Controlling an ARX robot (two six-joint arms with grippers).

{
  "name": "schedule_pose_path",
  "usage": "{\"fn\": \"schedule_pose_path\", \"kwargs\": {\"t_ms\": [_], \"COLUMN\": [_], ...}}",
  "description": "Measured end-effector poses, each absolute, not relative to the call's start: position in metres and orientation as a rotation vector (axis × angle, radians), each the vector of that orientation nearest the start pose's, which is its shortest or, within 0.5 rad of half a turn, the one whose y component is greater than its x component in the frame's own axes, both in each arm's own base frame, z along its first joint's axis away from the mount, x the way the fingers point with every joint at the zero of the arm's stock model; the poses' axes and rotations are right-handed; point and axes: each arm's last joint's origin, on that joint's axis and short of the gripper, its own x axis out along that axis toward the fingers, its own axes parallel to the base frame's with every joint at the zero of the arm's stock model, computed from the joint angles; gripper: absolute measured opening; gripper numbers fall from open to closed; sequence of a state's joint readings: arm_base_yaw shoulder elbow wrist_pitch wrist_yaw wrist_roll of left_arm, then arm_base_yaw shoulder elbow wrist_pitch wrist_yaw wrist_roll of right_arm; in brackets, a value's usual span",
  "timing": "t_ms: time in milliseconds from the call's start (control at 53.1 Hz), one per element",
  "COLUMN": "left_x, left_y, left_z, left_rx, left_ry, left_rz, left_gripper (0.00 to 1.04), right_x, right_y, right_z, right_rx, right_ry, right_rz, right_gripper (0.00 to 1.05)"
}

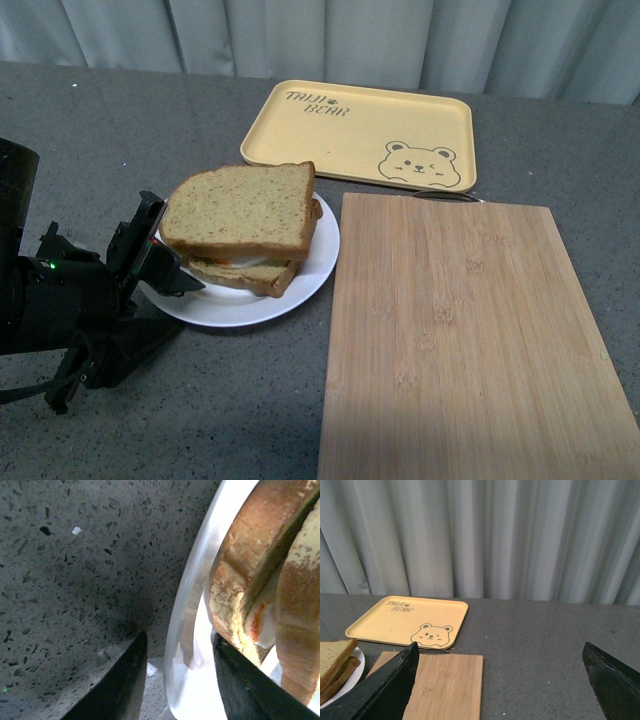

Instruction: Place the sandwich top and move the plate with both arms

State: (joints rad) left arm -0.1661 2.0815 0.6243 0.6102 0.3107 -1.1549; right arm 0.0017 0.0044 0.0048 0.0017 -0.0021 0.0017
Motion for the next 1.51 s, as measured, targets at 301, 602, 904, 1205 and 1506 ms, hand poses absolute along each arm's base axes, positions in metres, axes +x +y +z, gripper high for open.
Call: {"fn": "schedule_pose_path", "kwargs": {"t_ms": [301,602,904,1205,1506], "left_x": [0.299,0.292,0.310,0.366,0.425], "left_y": [-0.054,-0.054,-0.074,-0.113,-0.152], "left_z": [0.026,0.042,0.075,0.079,0.067], "left_rx": [-1.174,-1.308,-1.387,-1.361,-1.321], "left_ry": [1.003,0.917,0.826,0.844,0.880], "left_rz": [0.068,-0.064,-0.240,-0.284,-0.297], "left_gripper": [0.04,0.04,0.04,0.04,0.04], "right_x": [0.098,0.098,0.098,0.098,0.098], "right_y": [0.000,0.000,0.000,0.000,0.000], "right_z": [0.165,0.165,0.165,0.165,0.165], "right_rx": [0.002,0.002,0.002,0.002,0.002], "right_ry": [-0.002,-0.002,-0.002,-0.002,-0.002], "right_rz": [0.004,0.004,0.004,0.004,0.004], "right_gripper": [0.95,0.95,0.95,0.95,0.95]}}
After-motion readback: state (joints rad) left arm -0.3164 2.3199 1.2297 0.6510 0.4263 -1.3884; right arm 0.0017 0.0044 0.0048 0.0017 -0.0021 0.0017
